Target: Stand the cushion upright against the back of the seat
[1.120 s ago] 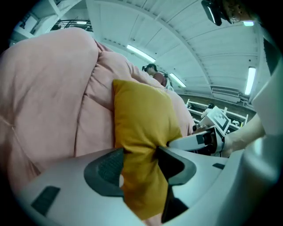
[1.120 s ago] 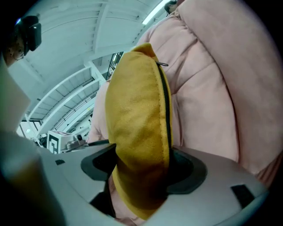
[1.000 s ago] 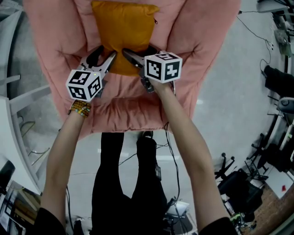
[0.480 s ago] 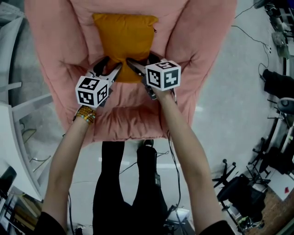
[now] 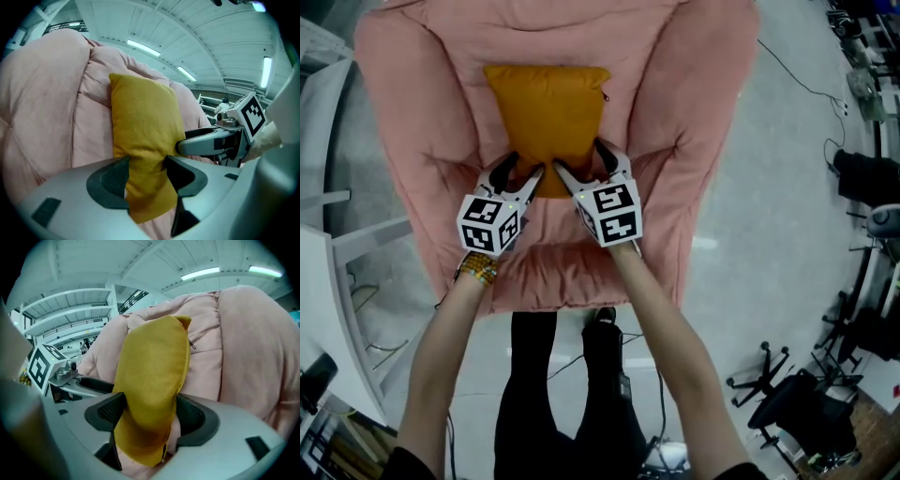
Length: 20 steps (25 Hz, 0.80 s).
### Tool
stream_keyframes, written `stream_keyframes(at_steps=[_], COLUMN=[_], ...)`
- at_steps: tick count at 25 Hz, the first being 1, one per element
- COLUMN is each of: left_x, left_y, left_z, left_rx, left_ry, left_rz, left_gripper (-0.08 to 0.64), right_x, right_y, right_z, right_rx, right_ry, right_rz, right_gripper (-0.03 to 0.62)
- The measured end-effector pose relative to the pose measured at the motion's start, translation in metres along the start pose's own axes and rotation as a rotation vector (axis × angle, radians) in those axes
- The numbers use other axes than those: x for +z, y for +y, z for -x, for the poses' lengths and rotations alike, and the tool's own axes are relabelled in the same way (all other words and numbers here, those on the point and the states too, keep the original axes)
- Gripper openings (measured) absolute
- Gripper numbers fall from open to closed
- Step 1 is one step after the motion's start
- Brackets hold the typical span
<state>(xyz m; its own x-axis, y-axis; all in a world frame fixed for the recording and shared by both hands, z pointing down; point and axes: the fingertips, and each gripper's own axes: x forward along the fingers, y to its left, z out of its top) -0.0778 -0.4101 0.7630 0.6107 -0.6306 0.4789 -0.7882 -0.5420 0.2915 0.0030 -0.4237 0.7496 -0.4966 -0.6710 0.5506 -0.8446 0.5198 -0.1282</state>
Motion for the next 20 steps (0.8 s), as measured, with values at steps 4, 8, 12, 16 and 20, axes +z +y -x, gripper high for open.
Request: stream_keyframes(at_steps=[4,8,12,16,20], left_x=[-0.006,-0.005,0.0,0.007,0.018], left_y=[-0.008,-0.016,-0.023,-0.037,-0.055], left_z=[0.01,0.019,0.027,0.04,0.055], left_rx=[0.004,0.009,0.014,0.013,0.014], left_ry=[0.0,-0.007,-0.022,-0.039,-0.065], left_rz=[0.002,-0.002,-0.008,-0.023,-0.042], left_gripper=[0.236,0.236,0.236,0.236,0.236], right_x=[-0.006,0.0,0.009,0.018,0.026], right_y=[0.003,0.003,0.009,0.017,0.031], right_z=[0.011,0.023,0.032,0.051,0.074], right_rx=[0.009,-0.001,0.001,0.008,0.017], right_ry=[-0.001,-0.028,-0.044,-0.064,-0.086], right_rz=[-0.026,-0.067,-0.046,-0.024,-0.005], right_gripper=[0.342,0.341,0.341,0.341,0.341])
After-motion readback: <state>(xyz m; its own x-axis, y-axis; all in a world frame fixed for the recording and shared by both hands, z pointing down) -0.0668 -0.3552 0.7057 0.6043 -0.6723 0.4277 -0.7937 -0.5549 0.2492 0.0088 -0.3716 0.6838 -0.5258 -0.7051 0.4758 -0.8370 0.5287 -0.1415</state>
